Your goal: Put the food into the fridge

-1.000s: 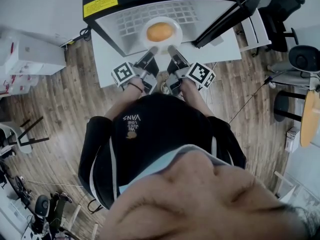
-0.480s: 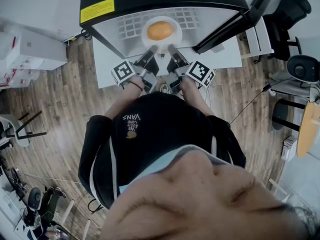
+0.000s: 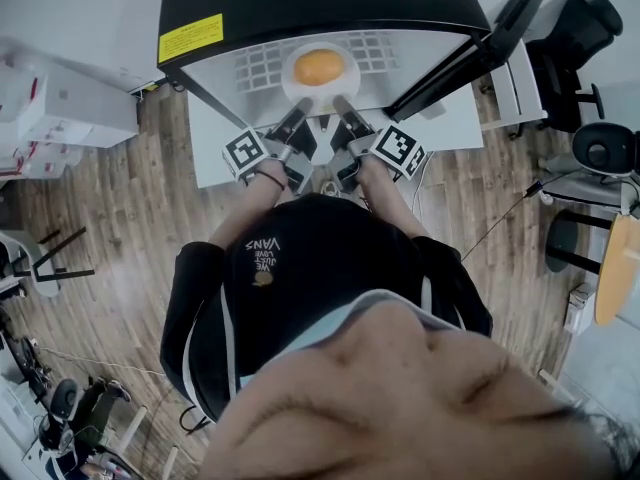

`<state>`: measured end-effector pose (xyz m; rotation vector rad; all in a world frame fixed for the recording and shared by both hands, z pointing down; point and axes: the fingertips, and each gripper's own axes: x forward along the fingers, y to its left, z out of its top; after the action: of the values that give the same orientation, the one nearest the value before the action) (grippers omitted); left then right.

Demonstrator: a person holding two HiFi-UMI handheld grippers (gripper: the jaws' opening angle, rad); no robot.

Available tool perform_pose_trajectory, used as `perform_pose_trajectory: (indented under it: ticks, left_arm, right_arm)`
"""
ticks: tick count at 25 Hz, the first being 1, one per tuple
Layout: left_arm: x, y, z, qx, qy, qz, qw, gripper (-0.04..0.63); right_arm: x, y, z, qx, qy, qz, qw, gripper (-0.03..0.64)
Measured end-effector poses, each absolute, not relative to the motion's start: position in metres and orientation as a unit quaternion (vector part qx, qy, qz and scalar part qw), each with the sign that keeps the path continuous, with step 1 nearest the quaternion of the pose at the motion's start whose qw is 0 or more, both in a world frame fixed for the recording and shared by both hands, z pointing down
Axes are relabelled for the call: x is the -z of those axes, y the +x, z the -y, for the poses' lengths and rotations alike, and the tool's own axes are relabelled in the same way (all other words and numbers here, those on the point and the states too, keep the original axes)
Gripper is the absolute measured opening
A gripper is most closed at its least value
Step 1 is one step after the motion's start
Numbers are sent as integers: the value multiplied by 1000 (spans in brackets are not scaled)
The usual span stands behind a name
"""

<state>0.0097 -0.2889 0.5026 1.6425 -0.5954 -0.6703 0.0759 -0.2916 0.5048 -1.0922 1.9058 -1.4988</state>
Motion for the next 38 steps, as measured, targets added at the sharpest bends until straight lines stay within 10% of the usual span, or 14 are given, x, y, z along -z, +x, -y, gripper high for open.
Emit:
perform_pose_trajectory:
  ticks: [38]
  left_arm:
    - [-495, 8, 322, 330, 693, 271, 581, 37]
  right_arm:
    - [-496, 79, 330, 549, -385, -702, 238, 46]
